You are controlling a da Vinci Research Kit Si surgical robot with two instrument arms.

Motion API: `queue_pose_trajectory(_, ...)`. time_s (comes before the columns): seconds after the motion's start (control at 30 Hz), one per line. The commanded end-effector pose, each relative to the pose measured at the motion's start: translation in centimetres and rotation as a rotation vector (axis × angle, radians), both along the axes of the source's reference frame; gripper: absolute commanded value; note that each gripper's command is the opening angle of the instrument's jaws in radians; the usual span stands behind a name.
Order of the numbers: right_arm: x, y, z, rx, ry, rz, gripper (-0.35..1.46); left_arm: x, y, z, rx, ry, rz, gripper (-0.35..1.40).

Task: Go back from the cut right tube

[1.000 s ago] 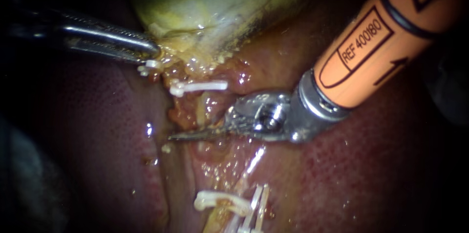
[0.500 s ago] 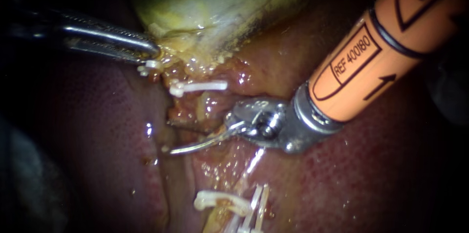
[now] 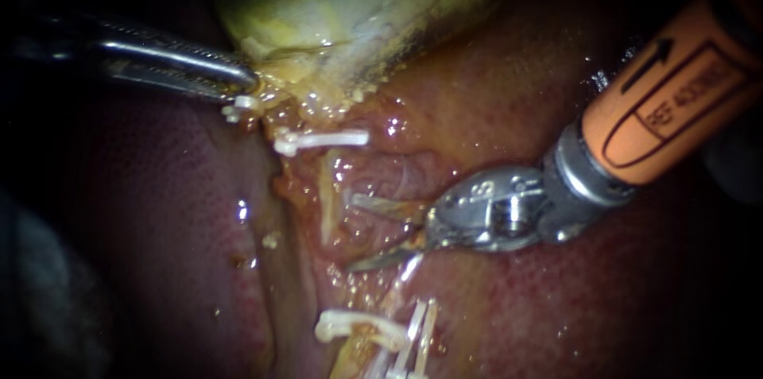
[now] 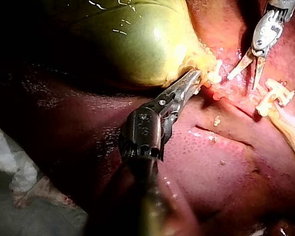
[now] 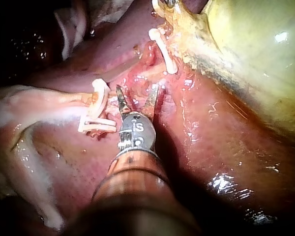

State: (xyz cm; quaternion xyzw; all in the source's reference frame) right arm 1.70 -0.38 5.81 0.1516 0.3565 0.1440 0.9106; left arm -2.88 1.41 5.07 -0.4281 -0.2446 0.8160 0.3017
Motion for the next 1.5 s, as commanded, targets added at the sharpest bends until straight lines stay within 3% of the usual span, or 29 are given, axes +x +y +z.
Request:
queue_pose_trajectory(0.03,-0.07,0.04,-0.03,-0.014,-0.007,-0.002,1.45,0.00,0.00,0.00,0.000,0.000,0.000,-0.35)
queue_pose_trajectory(0.2,-0.51,0.22,-0.17,-0.078,-0.045,-0.018,1.45,0.01,0.00,0.00,0.000,0.000,0.000,-0.35)
queue_pose_trajectory(0.5,-0.95,0.31,-0.21,-0.130,-0.089,-0.038,1.45,0.01,0.00,0.01,0.000,0.000,0.000,-0.35)
queue_pose_trajectory(0.77,-0.97,0.31,-0.21,-0.098,-0.058,-0.073,1.45,-0.04,-0.06,0.07,-0.005,0.004,-0.003,-0.35)
queue_pose_trajectory(1.0,-0.98,0.31,-0.21,-0.098,-0.058,-0.073,1.45,-0.21,-0.17,0.36,-0.016,0.000,0.009,-0.35)
queue_pose_trajectory(1.2,-0.98,0.31,-0.21,-0.098,-0.058,-0.074,1.45,-0.32,-0.20,0.62,-0.003,-0.003,0.010,-0.35)
queue_pose_trajectory(1.5,-0.99,0.33,-0.24,-0.100,-0.057,-0.079,1.45,-0.41,-0.24,0.72,0.008,-0.007,0.013,-0.35)
